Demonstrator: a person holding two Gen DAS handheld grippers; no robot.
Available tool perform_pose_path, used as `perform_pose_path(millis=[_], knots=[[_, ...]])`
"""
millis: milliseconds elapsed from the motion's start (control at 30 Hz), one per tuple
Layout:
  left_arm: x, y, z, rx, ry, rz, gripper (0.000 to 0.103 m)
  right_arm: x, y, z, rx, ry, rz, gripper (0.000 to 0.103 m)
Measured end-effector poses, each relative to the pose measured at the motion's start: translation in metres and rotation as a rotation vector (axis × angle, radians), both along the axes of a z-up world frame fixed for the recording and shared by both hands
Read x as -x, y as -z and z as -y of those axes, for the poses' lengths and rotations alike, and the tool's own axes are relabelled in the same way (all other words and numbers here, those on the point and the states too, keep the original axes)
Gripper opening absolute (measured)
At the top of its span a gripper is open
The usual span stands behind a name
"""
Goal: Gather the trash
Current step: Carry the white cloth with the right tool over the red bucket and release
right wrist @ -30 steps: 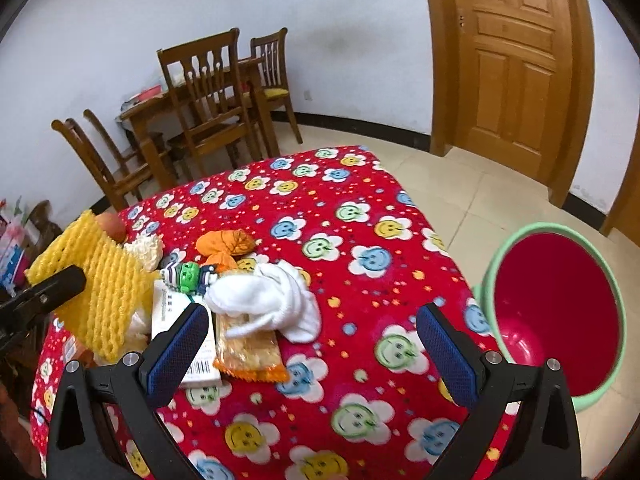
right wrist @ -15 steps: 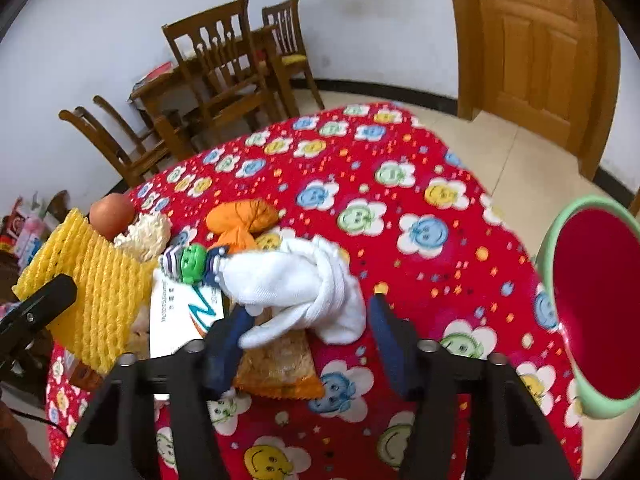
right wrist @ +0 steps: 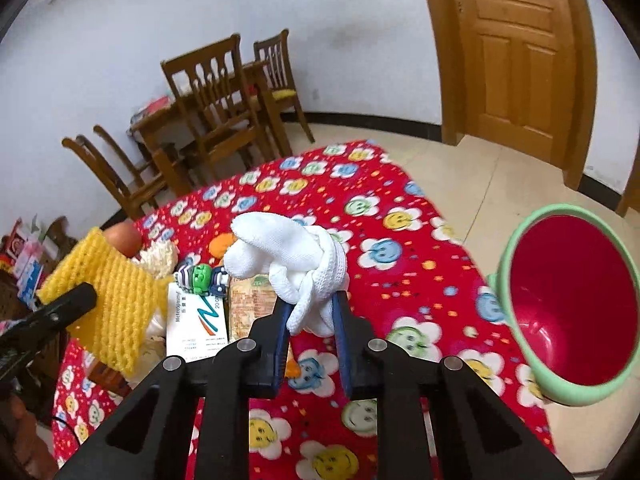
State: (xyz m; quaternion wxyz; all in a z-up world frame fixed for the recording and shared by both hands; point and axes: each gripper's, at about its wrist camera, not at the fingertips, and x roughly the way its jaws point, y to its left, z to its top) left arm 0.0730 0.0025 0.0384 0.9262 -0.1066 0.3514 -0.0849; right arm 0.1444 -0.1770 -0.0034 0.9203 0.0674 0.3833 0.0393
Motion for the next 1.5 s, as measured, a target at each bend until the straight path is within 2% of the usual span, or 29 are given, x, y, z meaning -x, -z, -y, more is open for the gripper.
perform_pose_path(millis=[467, 767, 1100, 1233, 1367, 1433, 1500], knots=[[-0.001, -0.018, 0.061, -0.021, 0.127, 0.022, 0.011, 0.054, -0.031, 0.064, 0.013, 0.162, 0.069, 0.021], [-0.01, -0.019, 0.113, -0.024, 0.23, 0.005, 0.011, 0.069, -0.03, 0.11, 0.021, 0.287, 0.061, 0.021], [-0.024, -0.006, 0.168, -0.026, 0.321, -0.033, 0.011, 0.077, -0.013, 0.163, 0.02, 0.41, 0.019, 0.023], [-0.028, -0.003, 0.187, -0.031, 0.349, -0.034, 0.011, 0.074, -0.006, 0.181, 0.012, 0.445, 0.001, 0.03], [-0.033, 0.003, 0.208, -0.042, 0.377, -0.045, 0.011, 0.075, -0.003, 0.196, 0.007, 0.469, 0.007, 0.032], [-0.035, 0.005, 0.215, -0.046, 0.388, -0.051, 0.011, 0.077, -0.003, 0.202, 0.003, 0.478, 0.012, 0.04], [-0.037, 0.006, 0.223, -0.049, 0.402, -0.055, 0.011, 0.08, -0.003, 0.207, -0.004, 0.491, 0.02, 0.042]])
